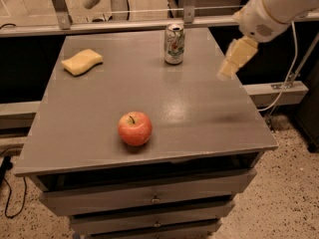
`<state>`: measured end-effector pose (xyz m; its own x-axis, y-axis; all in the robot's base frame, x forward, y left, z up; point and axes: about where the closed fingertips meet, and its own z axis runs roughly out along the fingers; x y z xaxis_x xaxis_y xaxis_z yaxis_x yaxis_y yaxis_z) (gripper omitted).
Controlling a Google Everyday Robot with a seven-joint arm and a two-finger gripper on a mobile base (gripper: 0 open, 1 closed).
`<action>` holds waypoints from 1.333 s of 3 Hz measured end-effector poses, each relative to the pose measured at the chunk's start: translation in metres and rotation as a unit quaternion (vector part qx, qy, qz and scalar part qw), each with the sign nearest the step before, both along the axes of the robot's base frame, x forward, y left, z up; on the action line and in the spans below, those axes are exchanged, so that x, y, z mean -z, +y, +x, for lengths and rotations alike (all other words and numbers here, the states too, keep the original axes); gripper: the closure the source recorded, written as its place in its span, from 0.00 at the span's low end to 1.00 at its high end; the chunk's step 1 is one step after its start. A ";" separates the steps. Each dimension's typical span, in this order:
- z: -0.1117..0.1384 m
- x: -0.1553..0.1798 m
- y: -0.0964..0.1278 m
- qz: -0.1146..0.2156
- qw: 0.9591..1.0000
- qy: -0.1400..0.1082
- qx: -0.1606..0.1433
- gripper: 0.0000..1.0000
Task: Pick 7up can
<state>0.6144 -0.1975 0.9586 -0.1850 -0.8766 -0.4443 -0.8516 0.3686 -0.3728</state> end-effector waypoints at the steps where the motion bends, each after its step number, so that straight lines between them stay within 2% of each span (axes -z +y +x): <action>1: 0.075 0.022 0.020 0.064 0.998 -0.022 0.017 0.00; 2: 0.153 0.049 0.039 0.154 0.986 -0.041 0.048 0.00; 3: 0.190 0.066 0.052 0.212 0.974 -0.048 0.064 0.00; 4: 0.205 0.079 0.072 0.267 0.961 -0.030 0.066 0.00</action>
Offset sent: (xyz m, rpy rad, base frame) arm 0.2189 0.0482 -0.0616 0.4469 -0.1246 -0.1521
